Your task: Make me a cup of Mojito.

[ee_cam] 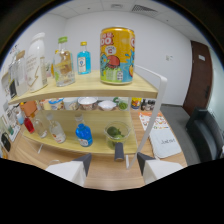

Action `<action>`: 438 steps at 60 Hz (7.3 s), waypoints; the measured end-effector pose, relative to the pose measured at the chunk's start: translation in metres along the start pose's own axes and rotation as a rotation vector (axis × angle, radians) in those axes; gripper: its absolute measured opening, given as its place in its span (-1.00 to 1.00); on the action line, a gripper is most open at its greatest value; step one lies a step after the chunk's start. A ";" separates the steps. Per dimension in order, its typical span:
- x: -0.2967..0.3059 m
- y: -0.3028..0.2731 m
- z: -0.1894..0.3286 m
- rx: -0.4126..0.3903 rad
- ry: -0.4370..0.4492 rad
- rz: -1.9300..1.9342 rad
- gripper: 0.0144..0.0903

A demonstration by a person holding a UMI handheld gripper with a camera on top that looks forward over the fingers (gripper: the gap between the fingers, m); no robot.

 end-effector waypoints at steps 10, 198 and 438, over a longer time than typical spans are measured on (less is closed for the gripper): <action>0.006 -0.002 0.033 -0.021 -0.015 -0.004 0.53; -0.053 -0.033 -0.089 0.423 0.146 -0.529 -0.95; -0.056 0.062 0.012 0.051 0.242 -0.377 -0.46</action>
